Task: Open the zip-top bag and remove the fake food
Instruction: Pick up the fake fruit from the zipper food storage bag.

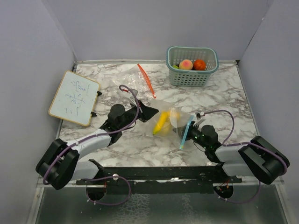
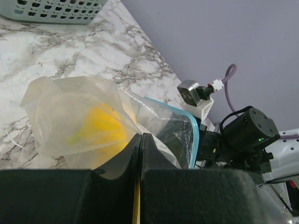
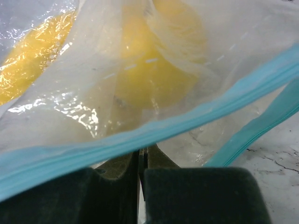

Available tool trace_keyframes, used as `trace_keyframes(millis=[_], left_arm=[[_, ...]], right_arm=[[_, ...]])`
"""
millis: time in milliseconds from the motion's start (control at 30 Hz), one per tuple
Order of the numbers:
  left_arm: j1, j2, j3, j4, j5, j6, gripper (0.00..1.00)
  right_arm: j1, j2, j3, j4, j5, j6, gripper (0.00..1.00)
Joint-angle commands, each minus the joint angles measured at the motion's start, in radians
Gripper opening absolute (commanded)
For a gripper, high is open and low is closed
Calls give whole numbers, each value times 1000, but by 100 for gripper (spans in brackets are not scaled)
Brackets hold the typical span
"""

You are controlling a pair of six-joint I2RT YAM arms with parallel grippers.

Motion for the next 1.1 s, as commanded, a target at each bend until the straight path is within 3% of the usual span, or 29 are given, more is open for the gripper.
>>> trace_keyframes(millis=[0, 133, 300, 433, 600, 800, 1067], left_arm=[[-26, 10, 36, -107, -63, 92, 0], [-16, 72, -24, 51, -1, 7, 0], [-11, 104, -14, -8, -49, 58, 0], [13, 186, -45, 129, 5, -6, 0], [10, 217, -46, 167, 22, -28, 0], [10, 234, -44, 169, 27, -28, 0], [9, 377, -93, 332, 65, -80, 0]], right_arm=[[-7, 19, -39, 145, -28, 8, 6], [-7, 25, -36, 160, -53, 4, 23], [-7, 38, -36, 200, -118, -21, 50], [-7, 74, -8, 181, -146, -42, 70], [-7, 133, 20, 158, -137, -41, 74], [-7, 254, 78, 224, -216, -32, 92], [-7, 398, 104, 370, -210, 45, 93]])
